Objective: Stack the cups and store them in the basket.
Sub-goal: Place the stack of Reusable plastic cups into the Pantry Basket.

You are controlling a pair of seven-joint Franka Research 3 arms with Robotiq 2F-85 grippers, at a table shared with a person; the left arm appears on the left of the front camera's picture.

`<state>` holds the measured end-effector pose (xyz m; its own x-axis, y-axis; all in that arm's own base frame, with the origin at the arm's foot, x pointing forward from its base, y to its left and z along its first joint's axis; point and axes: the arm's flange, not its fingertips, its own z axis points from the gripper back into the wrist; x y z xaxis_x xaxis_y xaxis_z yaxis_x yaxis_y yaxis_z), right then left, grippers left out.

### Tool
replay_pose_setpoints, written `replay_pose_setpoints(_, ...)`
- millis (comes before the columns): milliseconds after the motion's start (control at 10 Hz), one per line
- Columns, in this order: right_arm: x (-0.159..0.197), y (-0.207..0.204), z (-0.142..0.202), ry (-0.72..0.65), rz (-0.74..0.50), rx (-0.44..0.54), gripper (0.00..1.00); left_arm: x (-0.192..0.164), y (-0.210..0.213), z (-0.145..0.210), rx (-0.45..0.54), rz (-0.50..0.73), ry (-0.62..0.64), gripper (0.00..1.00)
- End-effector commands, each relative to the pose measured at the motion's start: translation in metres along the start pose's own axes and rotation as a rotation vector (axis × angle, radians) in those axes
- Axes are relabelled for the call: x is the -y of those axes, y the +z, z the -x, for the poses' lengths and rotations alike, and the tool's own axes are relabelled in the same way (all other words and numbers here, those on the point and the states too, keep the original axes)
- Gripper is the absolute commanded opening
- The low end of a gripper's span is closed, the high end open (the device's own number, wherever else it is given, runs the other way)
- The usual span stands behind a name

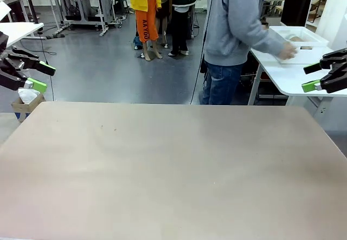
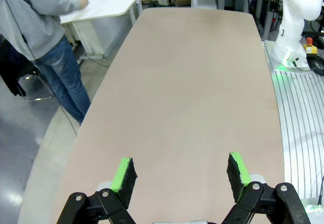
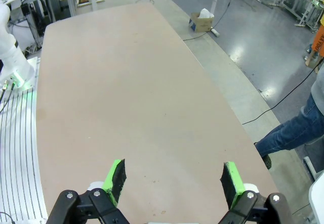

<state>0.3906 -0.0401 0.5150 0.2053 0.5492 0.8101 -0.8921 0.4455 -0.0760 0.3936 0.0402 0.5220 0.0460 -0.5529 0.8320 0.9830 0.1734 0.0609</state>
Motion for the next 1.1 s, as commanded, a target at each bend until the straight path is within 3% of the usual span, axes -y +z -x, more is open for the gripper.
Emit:
replay_pose_setpoints(0, 0.0010, 0.0005, -0.0022, -0.010, -0.001, 0.020, 1.00, 0.0003, 0.0011, -0.0009, 0.004, 0.006, -0.006, 0.94)
replay_pose_setpoints(1000, 0.0010, 0.0005, -0.0022, -0.010, -0.001, 0.020, 1.00, 0.0003, 0.0011, -0.0009, 0.004, 0.006, -0.006, 0.94)
